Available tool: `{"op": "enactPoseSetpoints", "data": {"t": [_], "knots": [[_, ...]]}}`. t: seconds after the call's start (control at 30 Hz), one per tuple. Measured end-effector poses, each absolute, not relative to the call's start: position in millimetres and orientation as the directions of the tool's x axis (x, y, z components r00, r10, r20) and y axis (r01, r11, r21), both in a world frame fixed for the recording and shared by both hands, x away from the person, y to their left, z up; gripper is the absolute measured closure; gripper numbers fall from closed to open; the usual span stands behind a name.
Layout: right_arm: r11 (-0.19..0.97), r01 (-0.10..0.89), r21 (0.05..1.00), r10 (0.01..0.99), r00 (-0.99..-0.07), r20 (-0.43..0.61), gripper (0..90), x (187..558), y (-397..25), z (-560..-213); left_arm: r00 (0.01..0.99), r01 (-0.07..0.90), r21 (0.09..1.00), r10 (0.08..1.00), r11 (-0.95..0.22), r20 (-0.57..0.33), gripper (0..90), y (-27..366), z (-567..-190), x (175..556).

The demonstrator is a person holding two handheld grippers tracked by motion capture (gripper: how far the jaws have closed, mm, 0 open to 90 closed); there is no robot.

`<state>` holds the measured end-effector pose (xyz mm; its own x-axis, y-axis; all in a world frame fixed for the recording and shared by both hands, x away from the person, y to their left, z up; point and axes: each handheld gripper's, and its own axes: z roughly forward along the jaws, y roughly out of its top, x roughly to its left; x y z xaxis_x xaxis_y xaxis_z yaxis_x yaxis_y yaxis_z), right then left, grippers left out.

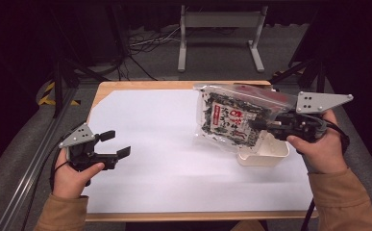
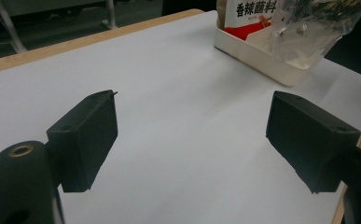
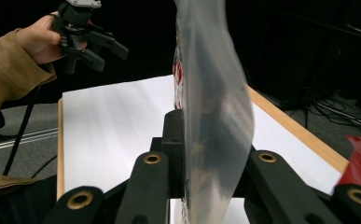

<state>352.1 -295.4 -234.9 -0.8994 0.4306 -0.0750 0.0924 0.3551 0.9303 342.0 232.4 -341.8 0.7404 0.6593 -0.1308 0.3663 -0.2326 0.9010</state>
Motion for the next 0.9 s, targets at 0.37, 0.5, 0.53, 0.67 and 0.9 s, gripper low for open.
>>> {"op": "enactPoseSetpoints", "data": {"t": [0.37,0.5,0.53,0.67,0.9], "knots": [[0.336,0.118,0.934,0.503,-0.861,-0.073,75.6,357.9,-320.8,-232.0,0.733,0.379,0.901,0.663,-0.213,-0.152,16.1,237.0,-346.2,344.8],[0.341,0.132,0.931,0.538,-0.839,-0.078,75.6,361.9,-331.8,-231.8,0.729,0.379,0.901,0.668,-0.211,-0.151,16.0,239.5,-346.3,344.8],[0.341,0.135,0.930,0.544,-0.835,-0.078,75.6,362.7,-334.2,-231.7,0.728,0.377,0.902,0.669,-0.212,-0.147,16.1,240.0,-346.8,345.3],[0.338,0.141,0.931,0.570,-0.817,-0.083,75.6,366.5,-342.7,-231.3,0.726,0.383,0.899,0.671,-0.211,-0.152,16.0,240.4,-348.1,346.0],[0.348,0.150,0.926,0.611,-0.785,-0.102,75.5,371.6,-353.8,-232.2,0.725,0.381,0.899,0.674,-0.216,-0.146,15.9,242.0,-347.7,345.9]]}}
